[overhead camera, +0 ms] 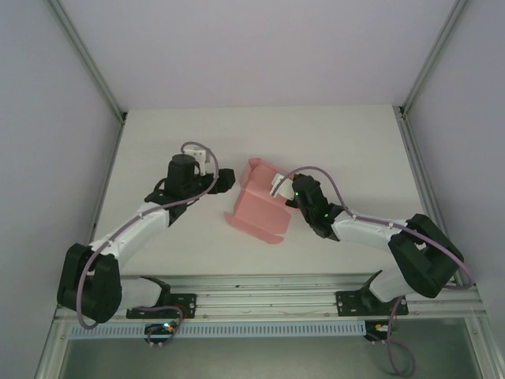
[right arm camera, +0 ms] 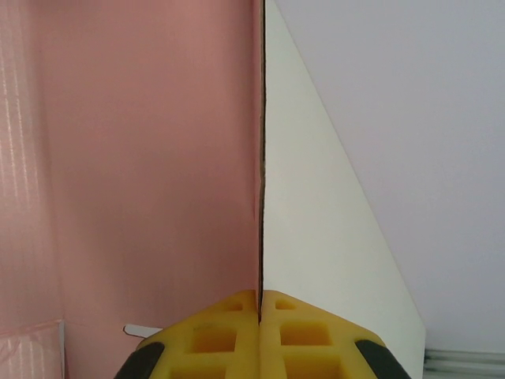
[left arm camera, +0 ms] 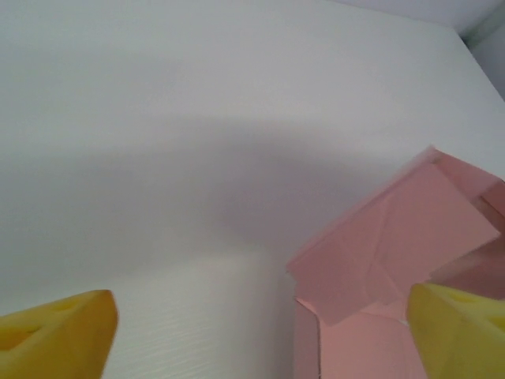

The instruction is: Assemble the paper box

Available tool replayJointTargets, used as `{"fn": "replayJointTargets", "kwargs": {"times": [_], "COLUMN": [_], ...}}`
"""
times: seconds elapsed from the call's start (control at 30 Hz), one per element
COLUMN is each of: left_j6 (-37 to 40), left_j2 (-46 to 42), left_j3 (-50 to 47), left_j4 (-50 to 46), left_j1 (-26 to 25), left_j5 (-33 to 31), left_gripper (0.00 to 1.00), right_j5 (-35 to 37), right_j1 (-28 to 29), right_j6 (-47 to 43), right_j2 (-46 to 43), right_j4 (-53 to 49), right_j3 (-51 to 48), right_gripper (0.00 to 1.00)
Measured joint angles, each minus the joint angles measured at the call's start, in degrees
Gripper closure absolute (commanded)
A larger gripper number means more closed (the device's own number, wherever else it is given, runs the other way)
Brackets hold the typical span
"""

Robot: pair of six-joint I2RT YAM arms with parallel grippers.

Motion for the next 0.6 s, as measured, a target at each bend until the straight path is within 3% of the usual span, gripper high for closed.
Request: {"fn": "replayJointTargets", "kwargs": {"times": [0.2, 0.37, 0.5, 0.6], "left_j6": [6.3, 9.8, 12.5, 14.1], "left_j2": [7.5, 15.3, 20.3, 22.2], "left_j3": [3.7, 4.5, 6.4, 8.7], "left_j4": [1.9, 5.4, 6.0, 6.3], "left_j1": [4.4, 8.9, 8.3, 6.9], "left_j5": [9.5, 21.0, 29.2, 32.0], "left_gripper": [0.26, 0.27, 0.32, 0.37], "right_j5": [-0.6, -1.9, -2.3, -2.5], "right_j1": [0.4, 0.5, 0.5, 0.5], "right_j6": [-1.6, -1.8, -1.8, -1.8], "right_j2": [-0.2, -1.4, -1.5, -1.5], "right_j4": [-0.1, -1.0, -2.0, -2.3], "right_j3": [0.0, 0.0, 0.2, 0.3], "right_gripper": [1.00, 1.00, 1.00, 1.00]}}
